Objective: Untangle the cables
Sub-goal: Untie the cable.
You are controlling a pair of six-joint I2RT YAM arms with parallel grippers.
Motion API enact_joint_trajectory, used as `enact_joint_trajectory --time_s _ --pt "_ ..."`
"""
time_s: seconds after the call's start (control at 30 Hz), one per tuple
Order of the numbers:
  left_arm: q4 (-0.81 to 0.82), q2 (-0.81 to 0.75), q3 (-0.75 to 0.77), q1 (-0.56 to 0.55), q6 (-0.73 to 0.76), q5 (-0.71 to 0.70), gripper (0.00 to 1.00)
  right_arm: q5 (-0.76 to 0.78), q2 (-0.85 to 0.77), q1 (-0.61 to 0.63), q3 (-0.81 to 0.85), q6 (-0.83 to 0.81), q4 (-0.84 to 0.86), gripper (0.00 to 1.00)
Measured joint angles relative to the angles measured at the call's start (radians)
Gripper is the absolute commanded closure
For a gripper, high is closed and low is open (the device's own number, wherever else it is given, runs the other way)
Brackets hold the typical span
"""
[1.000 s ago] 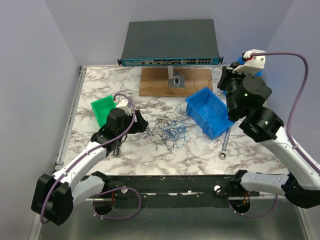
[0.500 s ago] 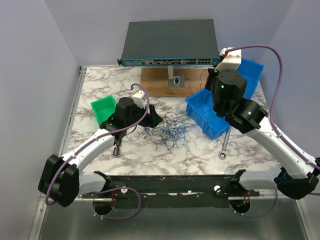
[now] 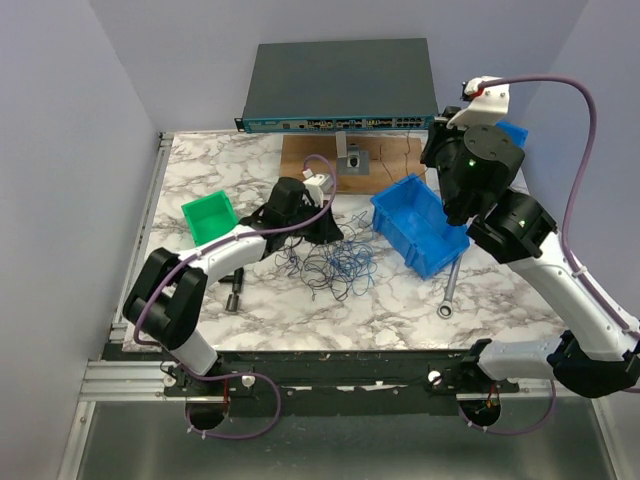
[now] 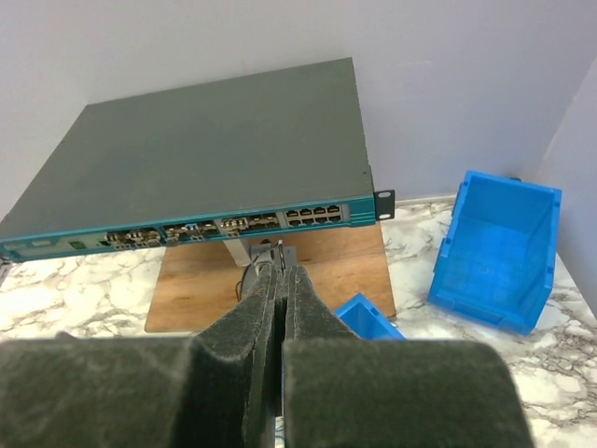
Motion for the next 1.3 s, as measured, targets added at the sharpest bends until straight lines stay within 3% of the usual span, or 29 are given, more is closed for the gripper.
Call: enact_joint_trajectory --time_s 0.17,0.33,0.67,1.03,1.3 --pt "-0.001 0.013 0.035 -0.003 -0.002 0.004 1.00 -0.032 -0.002 0.000 -0.006 0.012 -0.028 0.99" --pt "-0.072 -0.114 0.042 -0.002 0.011 -0.001 1.00 -0.122 -0.057 0.000 -0.138 0.045 -0.034 0.99" --pt "-0.228 -0.274 0.200 -0.043 0.044 -0.001 1.00 -0.441 -0.082 -0.004 -0.407 0.086 -0.020 0.99" --pt "-0.288 -0.283 0.202 -0.048 0.032 0.029 1.00 -0.816 -0.149 -0.005 -0.652 0.100 0.145 0.99" --pt "-0.271 -0.286 0.199 -0.048 -0.011 0.100 1.00 -0.929 -0.143 -0.005 -0.713 0.114 0.268 0.96"
